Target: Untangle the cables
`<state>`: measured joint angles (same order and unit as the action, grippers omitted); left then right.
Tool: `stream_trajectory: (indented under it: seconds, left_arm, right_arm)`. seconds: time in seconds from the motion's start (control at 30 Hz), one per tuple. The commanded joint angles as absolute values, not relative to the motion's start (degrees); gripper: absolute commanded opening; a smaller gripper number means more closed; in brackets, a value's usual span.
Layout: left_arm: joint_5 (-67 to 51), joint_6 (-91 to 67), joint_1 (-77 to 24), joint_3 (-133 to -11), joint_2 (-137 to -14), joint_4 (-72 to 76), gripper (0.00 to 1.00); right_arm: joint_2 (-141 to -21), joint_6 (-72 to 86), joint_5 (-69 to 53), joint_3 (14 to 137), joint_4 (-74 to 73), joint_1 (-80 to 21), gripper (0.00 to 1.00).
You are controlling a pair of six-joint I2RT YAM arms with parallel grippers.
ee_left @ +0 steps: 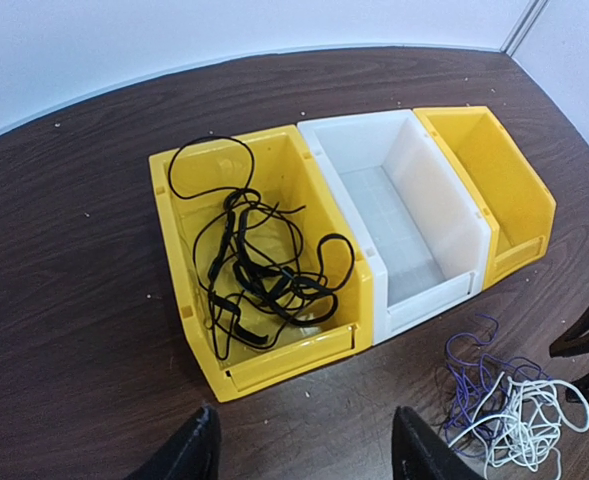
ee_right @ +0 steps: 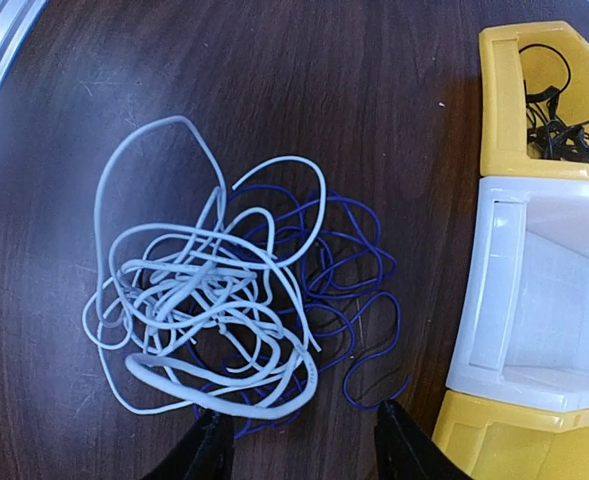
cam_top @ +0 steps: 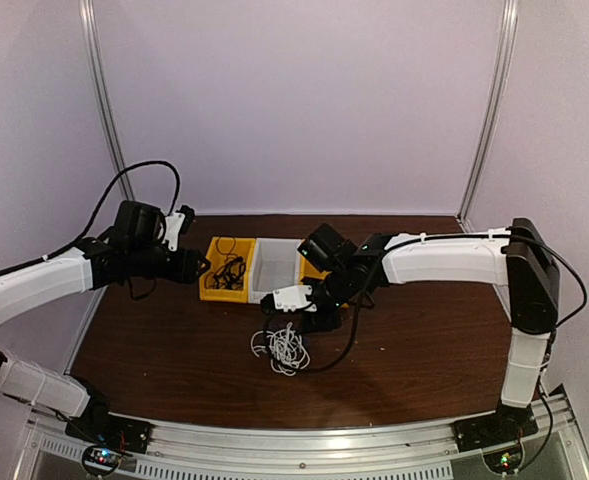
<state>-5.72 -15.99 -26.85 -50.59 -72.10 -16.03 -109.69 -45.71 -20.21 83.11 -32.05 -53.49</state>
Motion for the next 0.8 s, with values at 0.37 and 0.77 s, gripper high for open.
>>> stream_trajectory:
  seconds: [0.37, 0.77]
  left_arm:
    - [-5.8, -15.9, -26.9, -51.9, -72.8, -13.2, 0.59]
    - [-20.2, -13.6, -36.0, -37.2, -58.1, 13.9, 0.60]
  right_arm:
    - [-108.8, -43.9, -23.9, 85.2, -30.9, -55.2, 0.04]
    - [-102.7, -35.0, -35.2, 93.1, -36.6, -54.8, 0.00]
